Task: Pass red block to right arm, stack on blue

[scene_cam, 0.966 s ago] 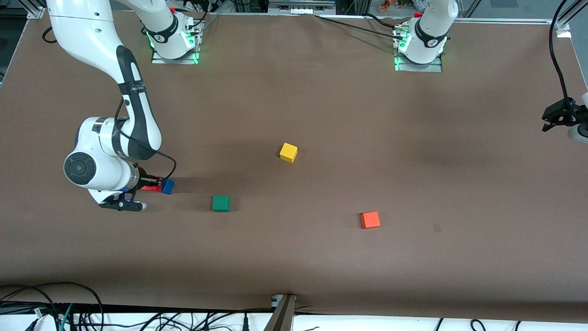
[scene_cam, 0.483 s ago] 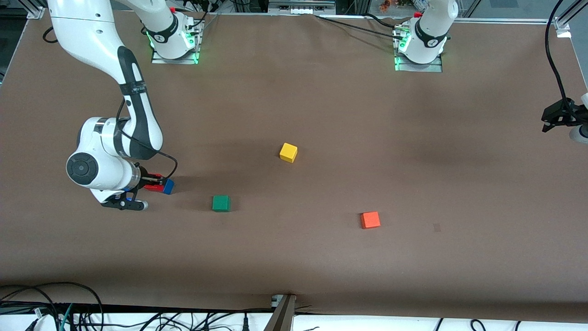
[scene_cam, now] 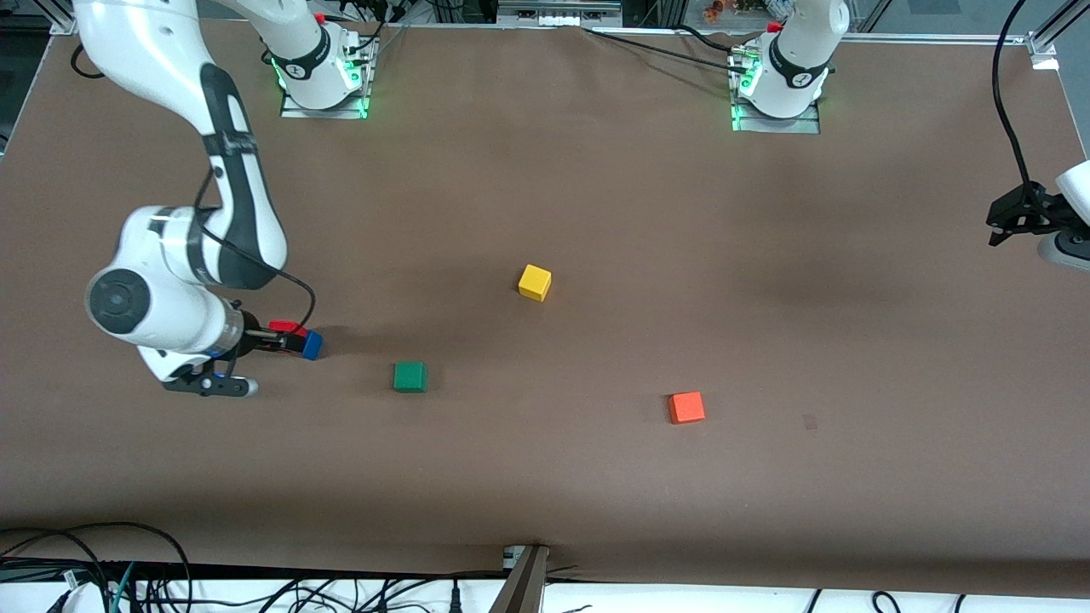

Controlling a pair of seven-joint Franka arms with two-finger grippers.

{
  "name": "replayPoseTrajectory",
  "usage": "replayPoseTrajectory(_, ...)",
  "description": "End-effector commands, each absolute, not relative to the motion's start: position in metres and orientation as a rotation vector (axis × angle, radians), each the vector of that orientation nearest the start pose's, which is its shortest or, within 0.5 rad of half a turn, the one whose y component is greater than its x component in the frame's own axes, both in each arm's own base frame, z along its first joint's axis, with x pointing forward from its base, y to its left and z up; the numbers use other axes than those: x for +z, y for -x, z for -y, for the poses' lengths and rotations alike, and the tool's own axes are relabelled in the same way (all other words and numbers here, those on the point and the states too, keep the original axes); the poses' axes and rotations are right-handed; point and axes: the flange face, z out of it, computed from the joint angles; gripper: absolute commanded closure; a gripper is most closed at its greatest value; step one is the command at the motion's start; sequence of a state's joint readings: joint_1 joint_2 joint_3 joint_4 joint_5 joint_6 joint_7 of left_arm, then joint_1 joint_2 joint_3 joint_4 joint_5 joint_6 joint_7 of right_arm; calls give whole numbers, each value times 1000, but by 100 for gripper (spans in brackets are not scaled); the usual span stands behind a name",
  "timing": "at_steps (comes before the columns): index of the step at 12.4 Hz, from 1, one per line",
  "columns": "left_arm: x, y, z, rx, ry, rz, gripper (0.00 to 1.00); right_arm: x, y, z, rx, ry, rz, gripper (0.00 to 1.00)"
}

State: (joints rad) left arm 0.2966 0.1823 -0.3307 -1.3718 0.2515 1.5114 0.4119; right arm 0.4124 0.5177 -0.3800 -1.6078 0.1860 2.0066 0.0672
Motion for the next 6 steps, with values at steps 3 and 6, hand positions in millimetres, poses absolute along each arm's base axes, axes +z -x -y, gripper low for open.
replayPoseTrajectory(3,646,-573,33,32,2837,-686,0,466,-661,-42,210,3159,106,0)
replayPoseTrajectory(6,638,-542,62,58,2886,-356,0,516,-638,-29,318,3128,108,0)
